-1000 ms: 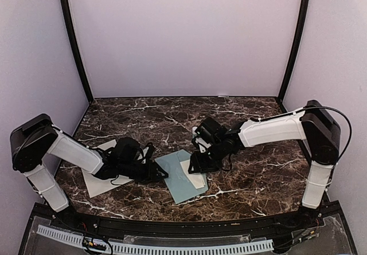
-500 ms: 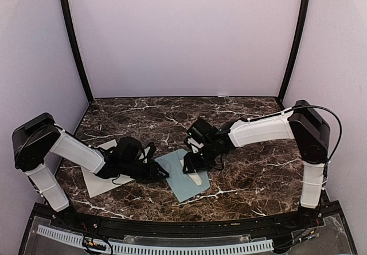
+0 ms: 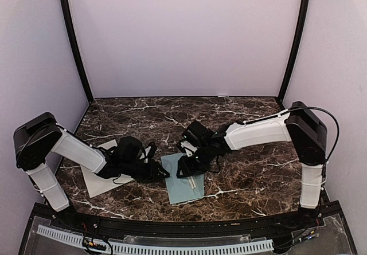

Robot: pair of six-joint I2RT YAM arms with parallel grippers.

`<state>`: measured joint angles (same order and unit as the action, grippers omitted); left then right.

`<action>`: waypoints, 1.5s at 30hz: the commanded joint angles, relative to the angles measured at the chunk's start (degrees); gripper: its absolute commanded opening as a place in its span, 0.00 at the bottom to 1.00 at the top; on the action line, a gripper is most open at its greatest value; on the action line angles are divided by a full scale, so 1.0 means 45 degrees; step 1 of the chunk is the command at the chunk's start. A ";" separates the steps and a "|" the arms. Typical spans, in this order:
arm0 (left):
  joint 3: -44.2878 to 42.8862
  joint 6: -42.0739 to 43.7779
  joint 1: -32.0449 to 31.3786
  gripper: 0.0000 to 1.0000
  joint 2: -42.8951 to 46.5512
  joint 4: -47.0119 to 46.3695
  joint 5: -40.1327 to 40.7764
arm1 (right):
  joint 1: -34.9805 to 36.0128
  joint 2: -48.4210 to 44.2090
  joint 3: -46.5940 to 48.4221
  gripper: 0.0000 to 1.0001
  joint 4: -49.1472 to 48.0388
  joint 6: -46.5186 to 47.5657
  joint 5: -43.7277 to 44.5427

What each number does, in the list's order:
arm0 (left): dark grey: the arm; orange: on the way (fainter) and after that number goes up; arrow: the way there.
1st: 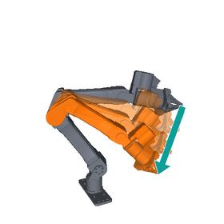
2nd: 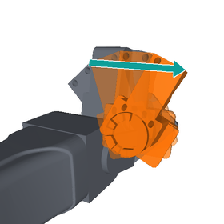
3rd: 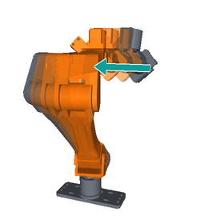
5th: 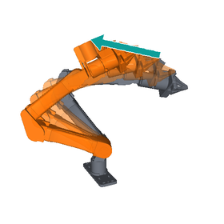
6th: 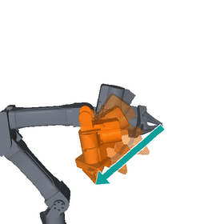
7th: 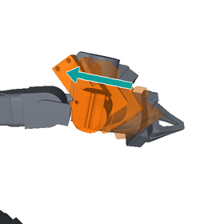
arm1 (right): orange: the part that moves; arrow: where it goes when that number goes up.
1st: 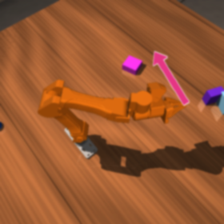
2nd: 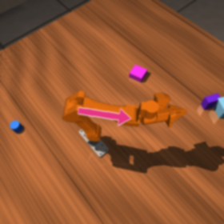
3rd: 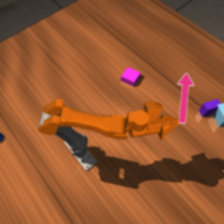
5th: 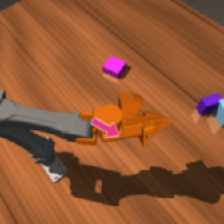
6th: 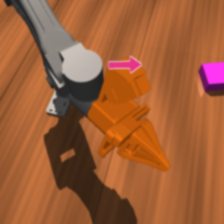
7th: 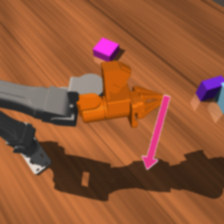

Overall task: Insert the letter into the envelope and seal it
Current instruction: Place the letter in the envelope.

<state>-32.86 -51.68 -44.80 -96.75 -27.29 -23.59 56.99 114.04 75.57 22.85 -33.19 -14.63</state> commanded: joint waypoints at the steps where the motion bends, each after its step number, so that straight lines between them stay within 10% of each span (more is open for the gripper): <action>1: -0.0119 0.0024 -0.0007 0.28 -0.0228 0.0189 -0.0134 | 0.0147 0.0330 0.0513 0.49 -0.0392 0.0032 -0.0234; 18: -0.0208 0.0380 -0.0023 0.28 0.0238 0.0938 0.0404 | 0.0074 -0.0429 0.0642 0.65 0.1123 -0.0130 0.1969; 45: -0.0353 0.0216 -0.0014 0.26 -0.0226 0.0507 -0.0058 | 0.0213 0.0906 0.1110 0.58 0.0254 -0.0218 0.0461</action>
<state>-33.76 -51.18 -44.80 -96.86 -25.65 -23.27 57.01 116.18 79.20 25.45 -33.74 -10.76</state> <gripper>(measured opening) 0.262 0.588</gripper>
